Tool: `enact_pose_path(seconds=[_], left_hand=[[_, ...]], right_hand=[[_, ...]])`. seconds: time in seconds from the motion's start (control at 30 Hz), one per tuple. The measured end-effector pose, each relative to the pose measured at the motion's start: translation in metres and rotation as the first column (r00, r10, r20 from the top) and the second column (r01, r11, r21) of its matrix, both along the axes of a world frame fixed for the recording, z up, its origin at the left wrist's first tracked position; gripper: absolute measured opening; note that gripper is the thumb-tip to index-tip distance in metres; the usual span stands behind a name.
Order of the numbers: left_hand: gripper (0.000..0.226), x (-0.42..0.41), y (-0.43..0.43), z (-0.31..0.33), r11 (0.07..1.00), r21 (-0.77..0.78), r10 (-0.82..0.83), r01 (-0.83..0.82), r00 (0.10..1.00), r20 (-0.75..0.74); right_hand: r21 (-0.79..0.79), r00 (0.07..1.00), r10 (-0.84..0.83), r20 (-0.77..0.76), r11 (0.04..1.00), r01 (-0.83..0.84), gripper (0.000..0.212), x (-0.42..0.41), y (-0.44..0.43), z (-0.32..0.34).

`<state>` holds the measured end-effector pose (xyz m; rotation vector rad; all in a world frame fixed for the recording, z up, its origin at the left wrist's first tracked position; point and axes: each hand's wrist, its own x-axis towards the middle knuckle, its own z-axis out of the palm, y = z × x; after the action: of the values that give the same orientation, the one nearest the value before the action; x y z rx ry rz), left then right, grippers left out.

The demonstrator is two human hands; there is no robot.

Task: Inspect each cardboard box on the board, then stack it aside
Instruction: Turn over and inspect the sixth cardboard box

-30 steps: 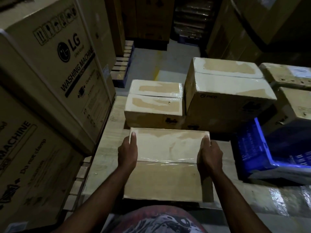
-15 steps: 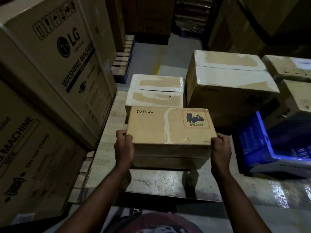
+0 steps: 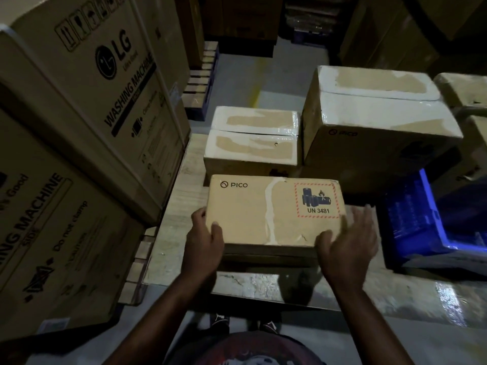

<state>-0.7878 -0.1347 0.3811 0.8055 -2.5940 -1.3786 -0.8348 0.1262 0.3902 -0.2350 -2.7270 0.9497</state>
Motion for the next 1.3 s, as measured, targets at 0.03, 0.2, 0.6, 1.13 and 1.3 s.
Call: enact_pose_path(seconds=[0.03,0.2,0.6,1.13,1.3], left_hand=[[0.052,-0.003,-0.001,-0.001,0.995,-0.082,-0.047,0.047,0.999,0.001],[0.067,-0.031,-0.011,0.008,0.778,-0.512,-0.404,0.364,0.914,0.036],[0.065,-0.049,-0.008,0.001,0.668,-0.581,-0.498,0.466,0.859,0.117],[0.068,-0.076,0.039,0.010,0.557,-0.585,-0.645,0.589,0.751,0.143],[0.071,-0.079,0.037,0.011,0.548,-0.595,-0.640,0.587,0.753,0.154]], right_hand=[[0.126,0.995,0.093,-0.043,0.988,-0.087,0.067,-0.002,-0.010,0.003],[0.280,0.848,0.520,0.101,0.804,-0.526,0.062,-0.021,-0.072,0.013],[0.418,0.765,0.584,0.272,0.644,-0.641,0.063,-0.036,-0.103,-0.002],[0.303,0.815,0.519,0.256,0.758,-0.578,0.068,-0.047,-0.047,0.000],[0.316,0.820,0.501,0.276,0.758,-0.570,0.071,-0.049,-0.053,0.002]])
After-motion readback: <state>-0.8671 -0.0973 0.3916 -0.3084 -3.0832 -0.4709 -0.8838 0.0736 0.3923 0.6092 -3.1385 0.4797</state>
